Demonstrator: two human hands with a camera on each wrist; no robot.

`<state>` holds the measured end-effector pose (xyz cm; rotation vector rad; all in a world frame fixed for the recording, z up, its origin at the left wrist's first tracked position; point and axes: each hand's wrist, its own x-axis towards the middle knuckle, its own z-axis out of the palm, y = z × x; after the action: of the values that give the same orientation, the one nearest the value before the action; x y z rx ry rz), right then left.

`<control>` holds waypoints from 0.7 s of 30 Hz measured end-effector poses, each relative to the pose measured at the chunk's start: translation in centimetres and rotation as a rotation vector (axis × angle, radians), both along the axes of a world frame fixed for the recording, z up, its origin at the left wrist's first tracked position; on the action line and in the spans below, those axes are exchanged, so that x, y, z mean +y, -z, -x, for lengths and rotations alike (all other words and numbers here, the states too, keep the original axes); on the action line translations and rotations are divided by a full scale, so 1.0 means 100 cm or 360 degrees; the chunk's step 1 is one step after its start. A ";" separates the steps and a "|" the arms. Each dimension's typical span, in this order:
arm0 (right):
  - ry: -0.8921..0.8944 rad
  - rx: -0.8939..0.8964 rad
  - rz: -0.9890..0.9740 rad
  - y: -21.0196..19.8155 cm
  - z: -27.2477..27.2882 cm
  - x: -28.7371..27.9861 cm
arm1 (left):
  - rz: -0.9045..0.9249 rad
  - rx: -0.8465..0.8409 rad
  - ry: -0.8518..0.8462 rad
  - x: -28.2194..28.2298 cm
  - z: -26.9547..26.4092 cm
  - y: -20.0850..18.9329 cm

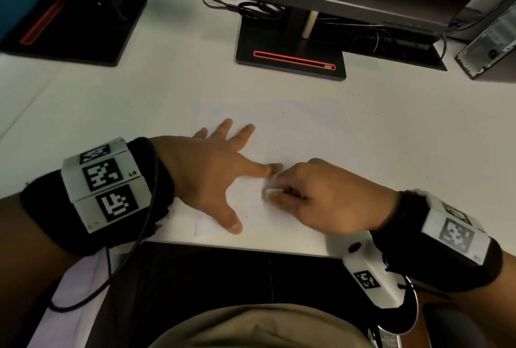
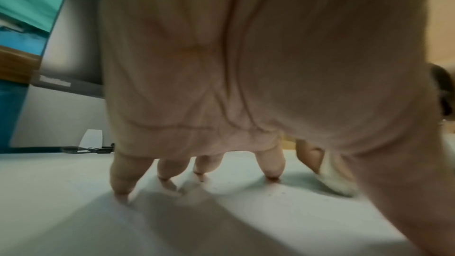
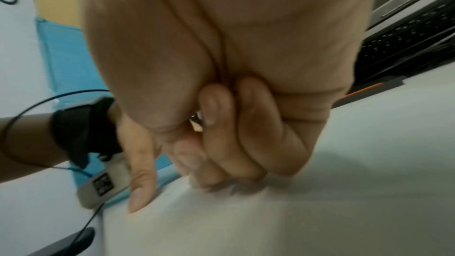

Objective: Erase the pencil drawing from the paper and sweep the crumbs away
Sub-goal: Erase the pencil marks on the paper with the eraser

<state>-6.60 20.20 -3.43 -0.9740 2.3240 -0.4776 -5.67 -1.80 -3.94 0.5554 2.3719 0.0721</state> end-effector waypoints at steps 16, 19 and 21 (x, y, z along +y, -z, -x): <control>-0.0130 0.0030 0.0000 0.004 0.003 -0.010 | -0.0004 0.0057 -0.0008 0.001 -0.001 -0.002; -0.0140 -0.0044 -0.0106 0.000 0.001 -0.005 | 0.0014 0.0055 -0.0014 0.002 0.000 -0.002; -0.0068 -0.0001 -0.0100 -0.002 0.006 0.002 | 0.0025 0.0047 -0.0006 0.002 0.001 -0.001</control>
<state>-7.24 20.39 -3.24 -0.9908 2.2986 -0.3852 -5.75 -1.60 -3.80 0.5479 2.4005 0.0475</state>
